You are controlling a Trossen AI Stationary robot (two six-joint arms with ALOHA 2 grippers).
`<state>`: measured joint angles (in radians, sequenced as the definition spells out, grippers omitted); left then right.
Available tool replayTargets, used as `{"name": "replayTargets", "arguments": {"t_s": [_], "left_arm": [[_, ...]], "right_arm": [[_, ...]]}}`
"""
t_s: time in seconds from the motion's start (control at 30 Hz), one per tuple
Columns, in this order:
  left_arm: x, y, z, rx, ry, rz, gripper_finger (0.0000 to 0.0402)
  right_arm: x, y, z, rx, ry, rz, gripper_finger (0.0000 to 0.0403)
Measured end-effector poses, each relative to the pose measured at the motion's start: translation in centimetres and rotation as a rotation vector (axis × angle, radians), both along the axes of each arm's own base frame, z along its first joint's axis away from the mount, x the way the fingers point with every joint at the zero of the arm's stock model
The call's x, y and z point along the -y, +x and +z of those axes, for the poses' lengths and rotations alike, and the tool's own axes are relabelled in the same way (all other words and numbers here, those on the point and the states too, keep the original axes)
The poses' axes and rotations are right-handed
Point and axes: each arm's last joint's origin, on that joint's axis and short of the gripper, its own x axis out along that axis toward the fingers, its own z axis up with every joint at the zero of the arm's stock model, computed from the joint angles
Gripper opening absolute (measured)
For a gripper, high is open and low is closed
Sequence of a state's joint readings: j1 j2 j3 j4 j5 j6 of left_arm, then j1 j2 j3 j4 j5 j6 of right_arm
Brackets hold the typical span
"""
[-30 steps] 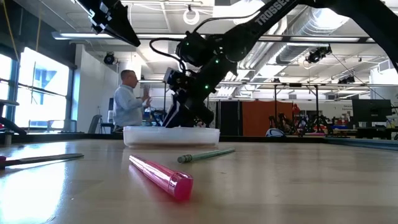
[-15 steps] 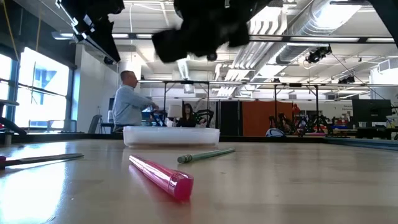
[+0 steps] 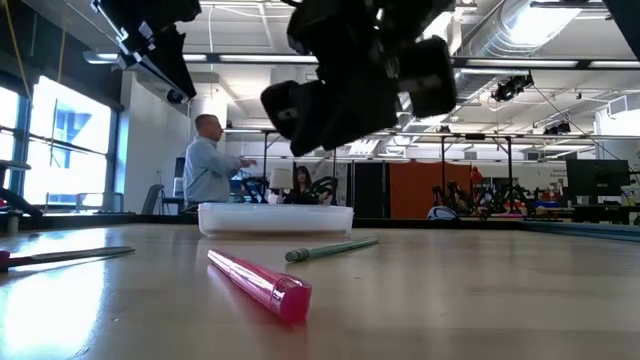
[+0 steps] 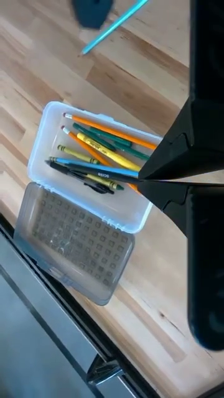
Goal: Pick & place school supplies into a supply box
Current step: Put the blue green colored pencil into the transparent supply box
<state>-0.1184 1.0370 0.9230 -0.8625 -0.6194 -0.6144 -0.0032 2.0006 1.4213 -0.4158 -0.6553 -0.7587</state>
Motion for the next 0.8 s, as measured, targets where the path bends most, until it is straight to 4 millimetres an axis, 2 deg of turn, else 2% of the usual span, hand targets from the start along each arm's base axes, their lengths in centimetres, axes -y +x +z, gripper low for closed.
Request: {"name": "replayTargets", "arguments": {"t_s": [0.17, 0.23, 0.43, 0.8], "left_arm": [[0.0, 0.0, 0.0, 0.010, 0.008, 0.019, 0.0050], [0.0, 0.0, 0.0, 0.018, 0.001, 0.028, 0.0050], [0.0, 0.0, 0.0, 0.020, 0.000, 0.031, 0.0050], [0.0, 0.3, 0.3, 0.070, -0.011, 0.040, 0.0050]], "right_arm": [[-0.9, -1.8, -4.3, 0.094, 0.117, 0.079, 0.0122], [-1.1, -2.2, -5.1, 0.209, 0.166, 0.114, 0.0123], [-0.7, -3.7, -6.6, 0.440, 0.144, 0.092, 0.0124], [0.9, -4.4, -8.1, 0.340, 0.007, -0.027, 0.0124]]}}
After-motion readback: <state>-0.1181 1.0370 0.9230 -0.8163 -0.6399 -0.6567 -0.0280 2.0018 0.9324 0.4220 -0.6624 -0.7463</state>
